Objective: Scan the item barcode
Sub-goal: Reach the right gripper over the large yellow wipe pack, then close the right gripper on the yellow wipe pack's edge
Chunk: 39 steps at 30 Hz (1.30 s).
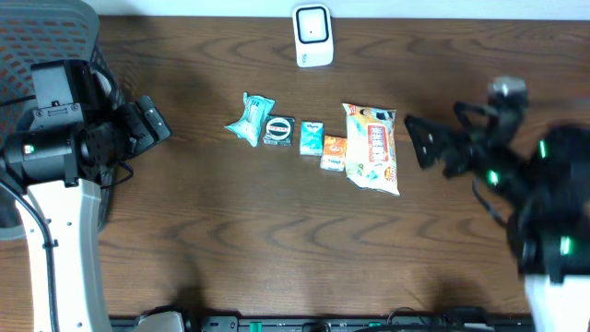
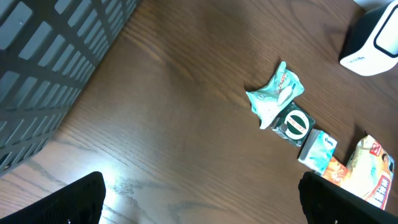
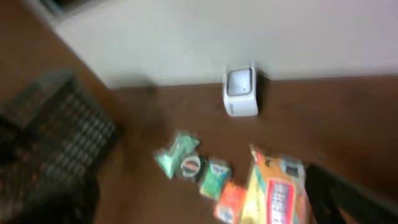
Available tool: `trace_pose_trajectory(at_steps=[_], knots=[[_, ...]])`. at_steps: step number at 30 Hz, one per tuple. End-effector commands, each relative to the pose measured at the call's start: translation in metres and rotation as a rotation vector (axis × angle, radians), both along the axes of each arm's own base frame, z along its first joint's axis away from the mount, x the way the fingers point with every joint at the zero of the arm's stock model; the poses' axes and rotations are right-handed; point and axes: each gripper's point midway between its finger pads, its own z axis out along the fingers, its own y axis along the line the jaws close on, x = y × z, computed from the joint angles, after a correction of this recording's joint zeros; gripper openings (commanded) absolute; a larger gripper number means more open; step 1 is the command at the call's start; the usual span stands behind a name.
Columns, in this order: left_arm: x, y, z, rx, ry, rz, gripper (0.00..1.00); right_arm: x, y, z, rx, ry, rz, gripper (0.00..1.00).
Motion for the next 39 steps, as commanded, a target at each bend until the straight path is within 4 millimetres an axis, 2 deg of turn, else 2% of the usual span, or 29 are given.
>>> trace_pose_trajectory(at_steps=[1,6,8,13,14,19,20,22,29,33,39], knots=[[0.002,0.001,0.007,-0.002,-0.016,0.002,0.97,0.025,0.002,-0.021,-0.105,0.123,0.059,0.99],[0.002,0.001,0.007,-0.003,-0.016,0.003,0.98,0.046,0.012,-0.077,-0.029,0.392,0.074,0.99],[0.002,0.001,0.007,-0.003,-0.016,0.003,0.98,0.046,0.018,-0.101,0.038,0.526,0.073,0.99],[0.002,0.001,0.007,-0.002,-0.016,0.002,0.98,0.045,0.023,-0.134,0.074,0.674,0.077,0.99],[0.002,0.001,0.007,-0.003,-0.016,0.003,0.97,0.047,0.026,-0.141,0.087,0.707,0.07,0.95],[0.002,0.001,0.007,-0.003,-0.016,0.003,0.98,0.048,0.036,-0.172,-0.011,0.773,0.051,0.96],[0.002,0.001,0.007,-0.002,-0.016,0.002,0.98,0.048,0.036,-0.177,-0.032,0.781,0.044,0.99],[0.002,0.001,0.007,-0.002,-0.016,0.002,0.97,0.046,0.04,-0.184,-0.064,0.795,0.044,0.99],[0.002,0.001,0.007,-0.003,-0.016,0.003,0.98,0.045,0.056,-0.188,-0.125,0.77,0.067,0.99],[0.002,0.001,0.007,-0.003,-0.016,0.003,0.98,0.051,0.054,-0.197,-0.252,0.727,-0.023,0.89],[0.002,0.001,0.007,-0.003,-0.016,0.003,0.98,0.059,0.06,-0.2,-0.364,0.656,-0.136,0.85]])
